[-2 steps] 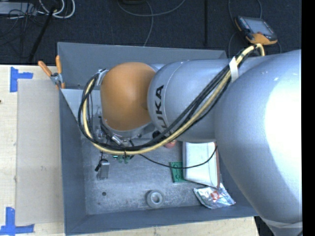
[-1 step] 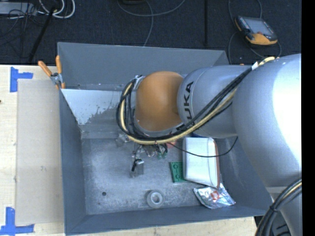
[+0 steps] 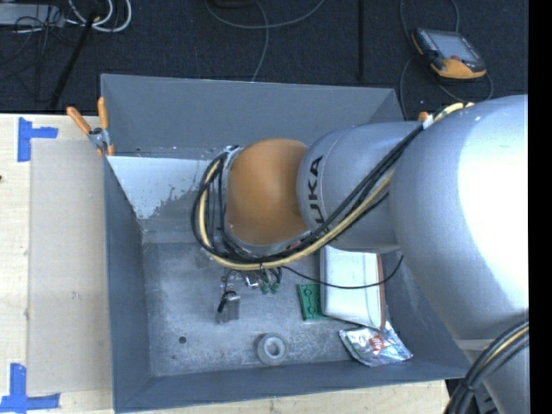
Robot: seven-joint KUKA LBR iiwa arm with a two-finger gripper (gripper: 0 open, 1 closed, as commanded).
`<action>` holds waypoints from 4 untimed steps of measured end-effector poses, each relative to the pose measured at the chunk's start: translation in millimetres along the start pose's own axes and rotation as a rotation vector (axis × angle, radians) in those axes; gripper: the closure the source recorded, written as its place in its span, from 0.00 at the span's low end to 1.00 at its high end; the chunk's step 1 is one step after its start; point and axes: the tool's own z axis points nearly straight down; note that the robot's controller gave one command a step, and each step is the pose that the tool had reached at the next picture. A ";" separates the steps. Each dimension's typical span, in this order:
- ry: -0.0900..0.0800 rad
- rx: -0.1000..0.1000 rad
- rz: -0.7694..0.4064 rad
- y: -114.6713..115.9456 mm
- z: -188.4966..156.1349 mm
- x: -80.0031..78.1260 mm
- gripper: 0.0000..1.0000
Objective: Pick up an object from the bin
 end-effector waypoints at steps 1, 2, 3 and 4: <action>-0.007 0.004 -0.098 -69.2 -1.2 -21.2 0.00; 0.003 -0.001 -0.241 -8.6 0.3 55.5 0.00; -0.006 0.006 -0.319 -103.8 -22.2 48.0 0.00; -0.015 0.005 -0.438 -52.2 -4.0 108.8 0.00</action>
Offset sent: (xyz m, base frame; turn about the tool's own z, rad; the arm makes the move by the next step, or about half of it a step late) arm 0.0341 -0.0589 0.0010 -0.1029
